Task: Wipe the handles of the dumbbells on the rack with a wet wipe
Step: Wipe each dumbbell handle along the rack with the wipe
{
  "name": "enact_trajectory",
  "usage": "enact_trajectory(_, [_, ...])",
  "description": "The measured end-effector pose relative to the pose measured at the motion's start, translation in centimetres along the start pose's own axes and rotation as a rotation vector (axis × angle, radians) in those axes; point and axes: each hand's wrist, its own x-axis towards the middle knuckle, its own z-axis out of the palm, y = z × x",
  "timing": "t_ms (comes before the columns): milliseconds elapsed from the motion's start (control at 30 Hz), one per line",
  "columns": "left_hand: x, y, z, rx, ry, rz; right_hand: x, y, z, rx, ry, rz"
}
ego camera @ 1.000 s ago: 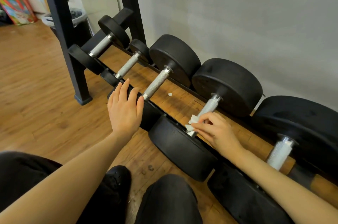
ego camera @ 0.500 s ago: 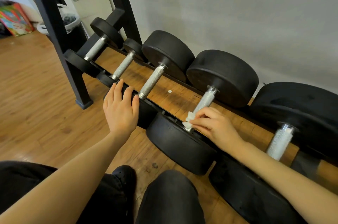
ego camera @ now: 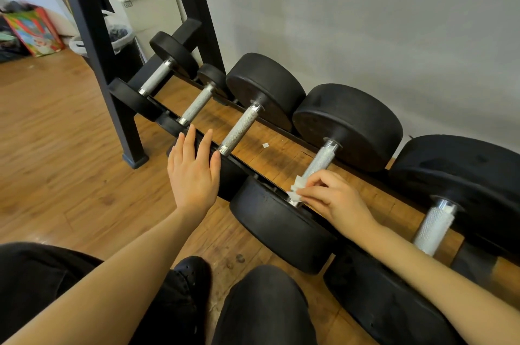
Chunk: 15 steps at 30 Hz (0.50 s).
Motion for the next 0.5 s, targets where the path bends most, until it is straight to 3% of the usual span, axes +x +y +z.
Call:
enact_trajectory(300, [-0.46, 0.08, 0.14, -0.011, 0.013, -0.010, 0.34, 0.16, -0.19, -0.072, 0.012, -0.043])
enact_trajectory(400, [-0.53, -0.05, 0.14, -0.011, 0.010, -0.002, 0.33, 0.51, -0.31, -0.036, 0.056, -0.008])
enact_trajectory(500, [-0.50, -0.06, 0.25, -0.008, 0.008, -0.006, 0.13, 0.16, 0.13, 0.035, -0.003, -0.012])
